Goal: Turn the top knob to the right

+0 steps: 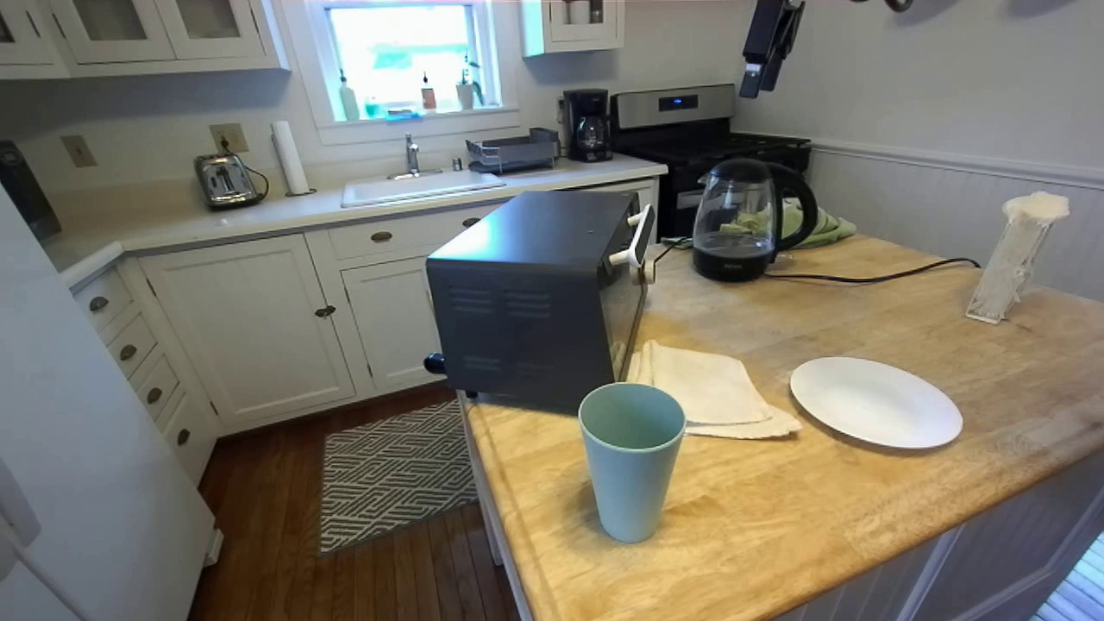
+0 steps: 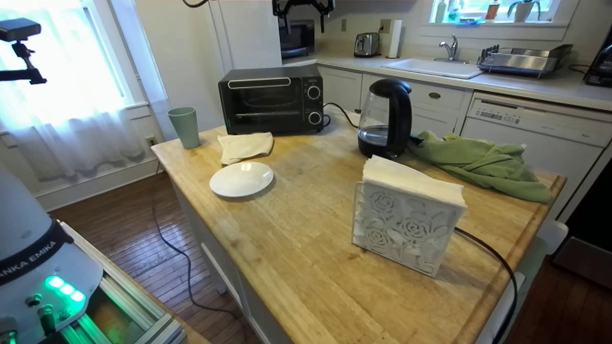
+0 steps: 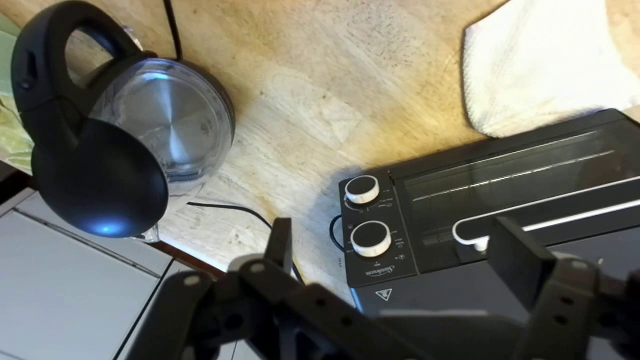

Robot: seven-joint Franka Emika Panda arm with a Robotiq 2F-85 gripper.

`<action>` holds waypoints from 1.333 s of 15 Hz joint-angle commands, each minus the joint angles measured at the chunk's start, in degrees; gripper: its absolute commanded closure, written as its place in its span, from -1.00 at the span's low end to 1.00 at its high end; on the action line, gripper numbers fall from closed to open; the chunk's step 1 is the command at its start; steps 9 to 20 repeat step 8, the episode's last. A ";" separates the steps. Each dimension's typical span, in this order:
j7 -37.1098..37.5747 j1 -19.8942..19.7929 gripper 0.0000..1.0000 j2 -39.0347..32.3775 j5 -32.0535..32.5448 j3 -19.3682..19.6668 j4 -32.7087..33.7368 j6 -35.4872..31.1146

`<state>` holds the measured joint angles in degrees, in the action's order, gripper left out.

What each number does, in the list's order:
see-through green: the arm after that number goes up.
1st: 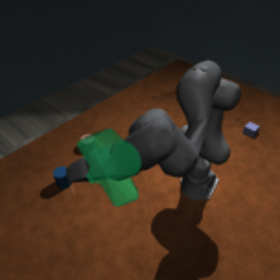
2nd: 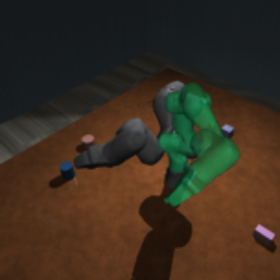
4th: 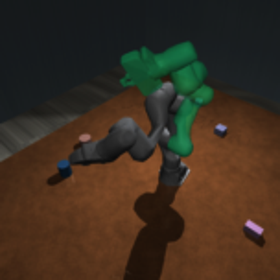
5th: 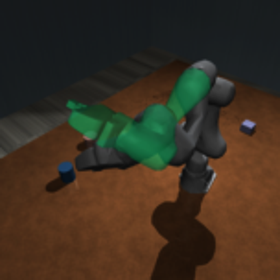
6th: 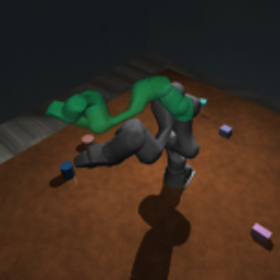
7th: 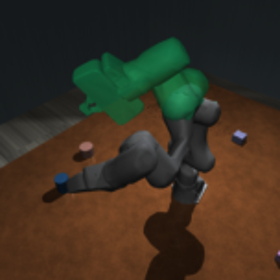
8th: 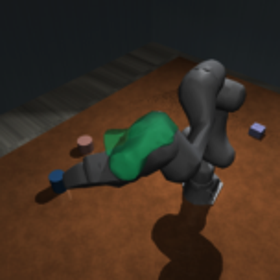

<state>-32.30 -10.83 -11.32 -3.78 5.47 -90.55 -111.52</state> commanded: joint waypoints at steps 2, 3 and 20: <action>6.50 2.37 -1.00 12.20 2.53 -0.41 -16.25 -8.59; 0.98 2.83 -1.00 13.46 1.77 -1.03 -18.95 -12.83; -1.06 4.40 -1.00 12.78 0.28 -0.97 -18.66 -10.31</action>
